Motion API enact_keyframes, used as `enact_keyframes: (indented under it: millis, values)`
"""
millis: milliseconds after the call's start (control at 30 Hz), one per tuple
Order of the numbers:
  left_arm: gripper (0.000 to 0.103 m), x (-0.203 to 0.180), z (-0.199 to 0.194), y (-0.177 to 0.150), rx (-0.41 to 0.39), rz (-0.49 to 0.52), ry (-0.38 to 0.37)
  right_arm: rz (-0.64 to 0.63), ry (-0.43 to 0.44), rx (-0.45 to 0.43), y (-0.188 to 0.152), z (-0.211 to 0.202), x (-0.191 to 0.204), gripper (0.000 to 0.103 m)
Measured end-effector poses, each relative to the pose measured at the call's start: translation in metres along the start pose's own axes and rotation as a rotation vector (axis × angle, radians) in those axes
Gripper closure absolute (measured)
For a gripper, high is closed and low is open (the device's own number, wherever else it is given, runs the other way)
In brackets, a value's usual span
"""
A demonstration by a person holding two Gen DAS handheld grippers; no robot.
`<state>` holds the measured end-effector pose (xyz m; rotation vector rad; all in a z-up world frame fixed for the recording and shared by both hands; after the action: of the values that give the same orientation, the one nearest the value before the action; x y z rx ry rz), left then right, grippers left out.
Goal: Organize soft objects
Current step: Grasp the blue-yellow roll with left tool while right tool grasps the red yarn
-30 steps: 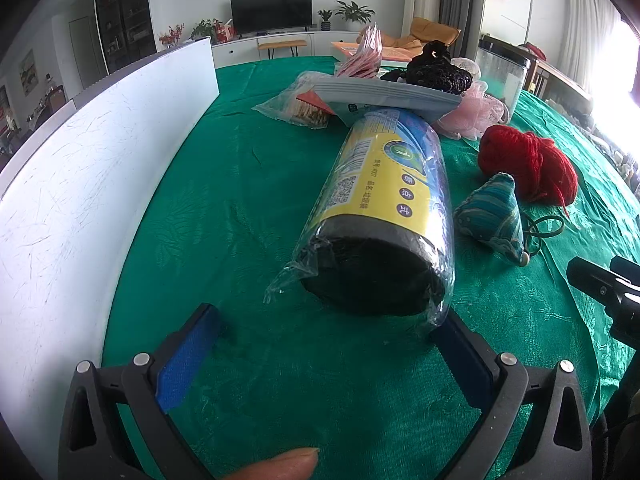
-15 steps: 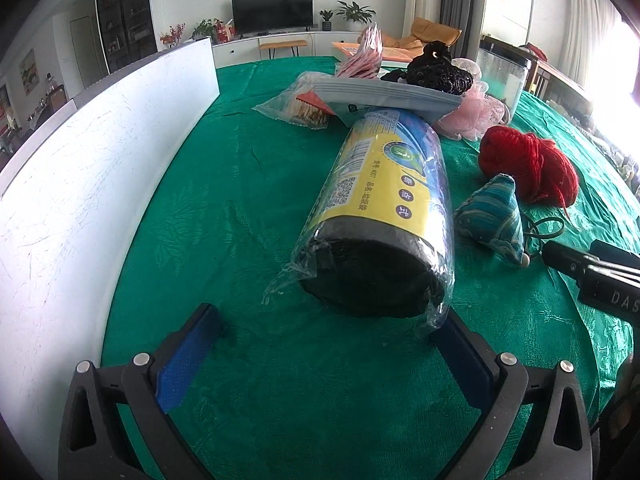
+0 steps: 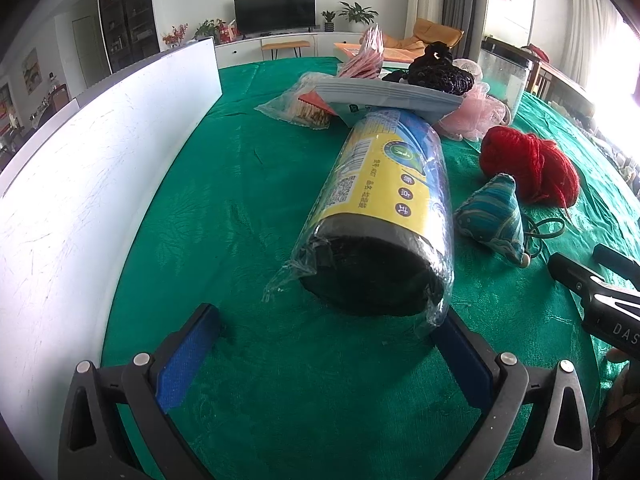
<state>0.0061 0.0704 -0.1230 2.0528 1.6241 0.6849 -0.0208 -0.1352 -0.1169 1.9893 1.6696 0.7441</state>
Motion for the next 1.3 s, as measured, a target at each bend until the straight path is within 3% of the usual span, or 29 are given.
enact_keyframes:
  millis: [1300]
  values:
    - [0.000, 0.0003, 0.0005, 0.0000, -0.001, 0.001, -0.001, 0.009, 0.012, -0.035, -0.0072, -0.0071, -0.0025, 0.009]
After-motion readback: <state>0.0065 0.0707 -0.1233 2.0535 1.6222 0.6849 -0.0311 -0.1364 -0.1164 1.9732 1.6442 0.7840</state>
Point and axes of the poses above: each gripper's, at about its wrist camera, not at the fingertips, and z roughly the way its jaws point, x to its left, y to its top, the point moved 1 cm from there along z, roughly the way its jaws point, and after that the axes turned 11 degrees about z, right-handed, at the moved point
